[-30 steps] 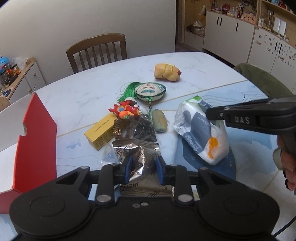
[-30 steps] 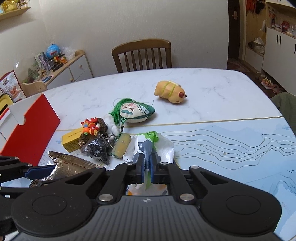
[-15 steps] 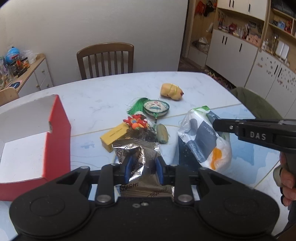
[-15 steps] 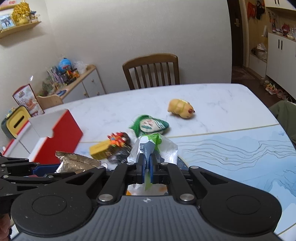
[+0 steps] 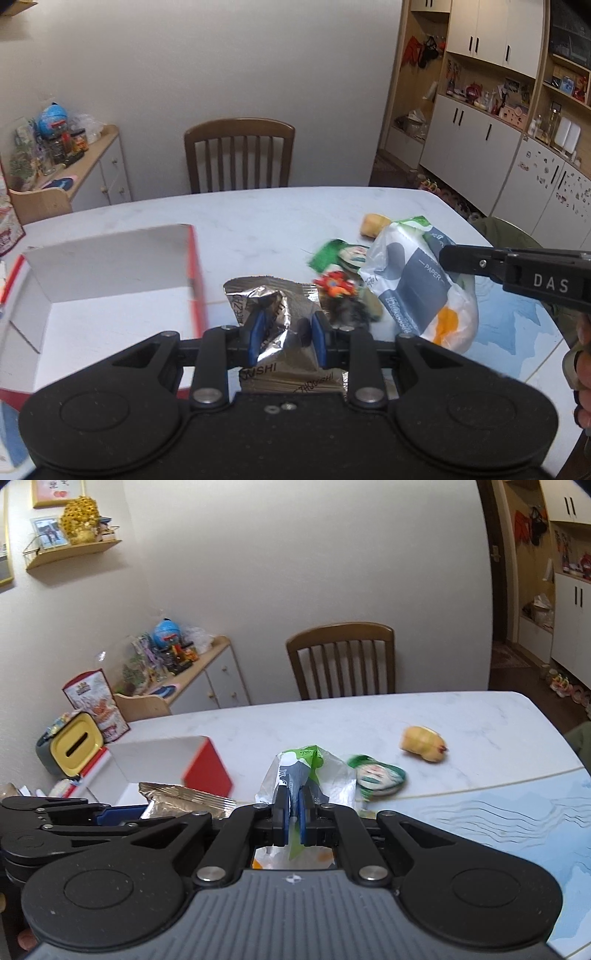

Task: Organize objects
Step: 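Carry both bags into the cardboard box and open both grippers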

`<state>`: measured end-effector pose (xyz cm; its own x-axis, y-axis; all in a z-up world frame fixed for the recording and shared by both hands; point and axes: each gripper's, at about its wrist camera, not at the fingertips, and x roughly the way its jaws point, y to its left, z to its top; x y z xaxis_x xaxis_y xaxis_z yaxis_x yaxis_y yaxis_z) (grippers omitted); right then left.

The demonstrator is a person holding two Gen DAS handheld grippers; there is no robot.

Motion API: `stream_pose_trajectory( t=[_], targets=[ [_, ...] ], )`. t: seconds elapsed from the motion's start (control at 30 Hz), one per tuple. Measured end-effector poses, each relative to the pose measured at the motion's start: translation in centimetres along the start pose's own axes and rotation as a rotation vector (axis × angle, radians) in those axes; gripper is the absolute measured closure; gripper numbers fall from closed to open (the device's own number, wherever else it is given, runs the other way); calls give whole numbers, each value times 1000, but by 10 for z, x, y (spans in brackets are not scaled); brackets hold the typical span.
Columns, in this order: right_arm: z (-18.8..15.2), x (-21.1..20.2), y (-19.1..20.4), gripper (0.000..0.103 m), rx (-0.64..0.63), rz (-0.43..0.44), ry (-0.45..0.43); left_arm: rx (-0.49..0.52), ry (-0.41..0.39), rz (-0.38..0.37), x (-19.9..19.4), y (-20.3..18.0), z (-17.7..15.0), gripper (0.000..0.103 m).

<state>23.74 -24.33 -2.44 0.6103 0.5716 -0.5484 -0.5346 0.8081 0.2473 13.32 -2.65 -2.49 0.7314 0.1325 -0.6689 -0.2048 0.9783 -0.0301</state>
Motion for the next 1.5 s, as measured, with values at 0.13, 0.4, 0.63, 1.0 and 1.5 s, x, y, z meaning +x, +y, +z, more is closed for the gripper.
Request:
stream_pose_trajectory(
  t=[0.13,0.4,0.63,1.0,1.5],
  targets=[
    [8,10,43,98,-21,21,-17,-6,-9,11,-9,27,3,77],
    [16,36,99,98,-47,51,-13,-12,-28,32,-20,78,6,92],
    [13,57,132,98,-55,37,12,1,69,8,-5,112,-9,93],
    [20,88,163,98,-84,76,59,-63,110,25,10,150,-22,88],
    [4,207,209,98,-112,121,199,-84,129,46,7,170,-32,87]
  ],
)
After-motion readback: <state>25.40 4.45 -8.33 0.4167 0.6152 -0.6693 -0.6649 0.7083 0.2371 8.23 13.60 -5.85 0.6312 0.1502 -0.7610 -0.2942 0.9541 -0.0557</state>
